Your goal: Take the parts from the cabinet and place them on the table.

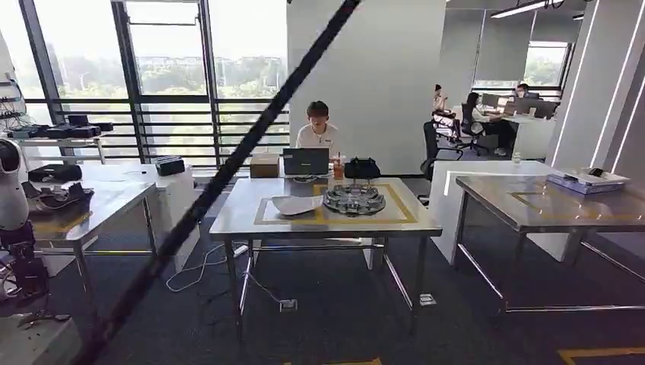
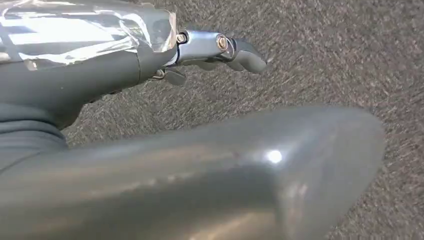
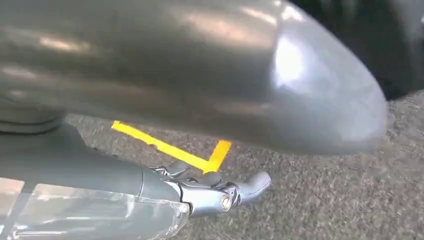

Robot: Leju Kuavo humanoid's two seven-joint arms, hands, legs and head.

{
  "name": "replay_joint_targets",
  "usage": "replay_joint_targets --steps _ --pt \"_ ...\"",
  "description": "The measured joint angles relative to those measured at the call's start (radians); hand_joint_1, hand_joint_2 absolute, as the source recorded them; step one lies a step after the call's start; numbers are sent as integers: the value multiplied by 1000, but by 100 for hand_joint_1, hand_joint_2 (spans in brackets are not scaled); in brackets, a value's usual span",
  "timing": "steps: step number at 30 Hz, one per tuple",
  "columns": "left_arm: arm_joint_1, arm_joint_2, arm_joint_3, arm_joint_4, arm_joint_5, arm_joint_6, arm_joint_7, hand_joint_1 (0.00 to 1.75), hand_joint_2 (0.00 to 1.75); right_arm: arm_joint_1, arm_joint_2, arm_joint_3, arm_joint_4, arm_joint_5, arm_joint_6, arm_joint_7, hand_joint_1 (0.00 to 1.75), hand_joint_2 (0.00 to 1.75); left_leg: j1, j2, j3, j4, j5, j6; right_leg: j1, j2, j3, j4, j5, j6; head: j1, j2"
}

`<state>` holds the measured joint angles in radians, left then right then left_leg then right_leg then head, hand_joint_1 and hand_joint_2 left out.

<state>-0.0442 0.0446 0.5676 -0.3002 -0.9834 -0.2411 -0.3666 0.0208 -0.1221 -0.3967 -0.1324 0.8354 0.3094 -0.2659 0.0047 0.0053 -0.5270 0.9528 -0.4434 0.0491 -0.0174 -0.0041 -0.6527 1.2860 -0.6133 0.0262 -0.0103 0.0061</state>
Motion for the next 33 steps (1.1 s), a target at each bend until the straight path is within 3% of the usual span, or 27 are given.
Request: replay_joint_targets --steps 1,3,4,5,8,9,10,11,13,14,15,16,18,19,20,22,24,25,26,28,29,30,31,33 --pt "3 -3 0 0 2 3 0 0 0 2 -2 -1 0 -2 0 -6 0 0 1 -1 1 1 0 -1 -4 0 28 -56 30 12 1 0" --pt "11 -12 0 0 8 9 0 0 0 5 -8 -4 0 -11 2 -26 0 0 3 -2 0 10 -3 -8 -13 -1 119 -245 107 34 2 0" --pt "16 -13 0 -1 9 11 -2 0 0 7 -10 -6 0 -18 3 -37 0 0 0 -1 -5 20 -7 -15 -17 -1 150 -315 119 33 3 0" --pt "21 -15 0 -2 10 11 -3 0 0 9 -13 -10 0 -25 5 -46 0 0 -5 -1 -11 32 -13 -23 -10 7 146 -315 123 15 1 0" --pt "39 -16 0 -3 21 11 -10 0 0 16 -13 -29 3 -55 10 -63 0 0 1 -1 -13 31 -7 -36 -3 6 141 -311 126 -7 -1 0" --pt "45 -15 0 -3 22 11 -11 0 0 16 -12 -34 4 -63 11 -65 0 0 5 -1 -16 37 -13 -41 -11 5 141 -314 131 -16 0 0" --pt "51 -15 0 -3 26 11 -13 0 0 16 -11 -40 5 -74 20 -71 0 0 6 -2 -25 61 -38 -46 -11 6 143 -314 134 -21 -3 0" --pt "55 -13 1 -2 30 13 -16 0 0 16 -10 -50 6 -88 34 -80 0 0 7 -2 -50 120 -82 -50 -10 5 141 -314 136 -26 -5 0" --pt "62 -11 3 -1 40 14 -23 0 0 17 -5 -65 7 -103 47 -113 0 0 8 -2 -127 293 -165 -55 -6 5 133 -313 138 -30 -6 0" --pt "67 -10 4 0 42 14 -28 0 0 20 -2 -71 7 -110 47 -139 0 0 8 -2 -151 350 -182 -55 -5 4 131 -312 140 -33 -6 0" --pt "74 -10 5 0 45 13 -32 0 0 21 2 -77 7 -115 42 -165 0 0 8 -2 -153 359 -173 -54 -3 4 131 -312 140 -32 -6 0" --pt "79 -8 6 0 50 13 -38 0 0 23 5 -83 7 -118 35 -187 0 0 7 -2 -129 316 -142 -51 -1 5 132 -312 140 -32 -6 0" --pt "82 -3 11 0 55 4 -56 0 0 26 11 -93 7 -127 22 -219 0 0 5 -3 -34 136 -54 -39 2 5 137 -313 140 -32 -6 0" --pt "81 2 11 -2 56 4 -64 0 0 25 14 -98 8 -131 16 -232 0 175 2 -5 7 55 -30 -28 1 5 137 -313 141 -31 -5 0" --pt "79 4 11 -5 56 3 -69 0 0 24 19 -103 8 -135 5 -245 0 175 -3 -3 15 36 -42 -28 11 5 132 -310 142 -27 -5 0" --pt "80 5 11 -25 63 0 -66 0 0 17 21 -110 11 -138 -16 -260 0 175 -7 -4 5 38 -38 -25 6 4 126 -312 148 -17 -4 0" --pt "82 1 12 -61 81 -11 -55 0 0 11 23 -116 21 -143 -26 -267 0 175 -4 -4 6 20 -24 -11 9 3 127 -317 152 -2 -4 0" --pt "82 -5 13 -78 88 -18 -48 0 0 8 23 -120 24 -146 -30 -268 0 0 1 -2 9 12 -16 -7 5 4 115 -300 140 -3 -4 0" --pt "82 -11 13 -102 96 -25 -39 0 0 4 24 -124 27 -148 -30 -264 0 0 1 -1 4 10 -11 1 6 4 89 -245 103 -9 -1 0" --pt "87 -18 15 -131 102 -30 -19 0 0 -6 23 -129 32 -153 -6 -234 0 0 -3 0 -4 10 -8 6 4 4 10 -74 27 -15 0 0" --pt "90 -23 16 -141 105 -31 -5 0 0 -9 22 -132 33 -156 22 -214 0 0 -5 0 -7 11 -6 6 3 4 -22 0 4 -11 0 0" --pt "95 -24 18 -147 108 -32 5 0 0 -9 20 -134 35 -158 44 -200 0 0 -5 0 -8 11 -5 6 2 4 -29 24 3 -5 1 0" --pt "100 -26 19 -154 110 -32 12 0 0 -8 18 -137 36 -158 63 -189 0 0 -5 0 -8 12 -5 5 2 4 -11 -6 19 3 1 0" --pt "109 -28 19 -164 110 -34 17 0 0 -10 14 -140 37 -159 74 -184 0 0 -4 -2 -7 18 -5 3 -1 3 86 -188 90 22 3 0"
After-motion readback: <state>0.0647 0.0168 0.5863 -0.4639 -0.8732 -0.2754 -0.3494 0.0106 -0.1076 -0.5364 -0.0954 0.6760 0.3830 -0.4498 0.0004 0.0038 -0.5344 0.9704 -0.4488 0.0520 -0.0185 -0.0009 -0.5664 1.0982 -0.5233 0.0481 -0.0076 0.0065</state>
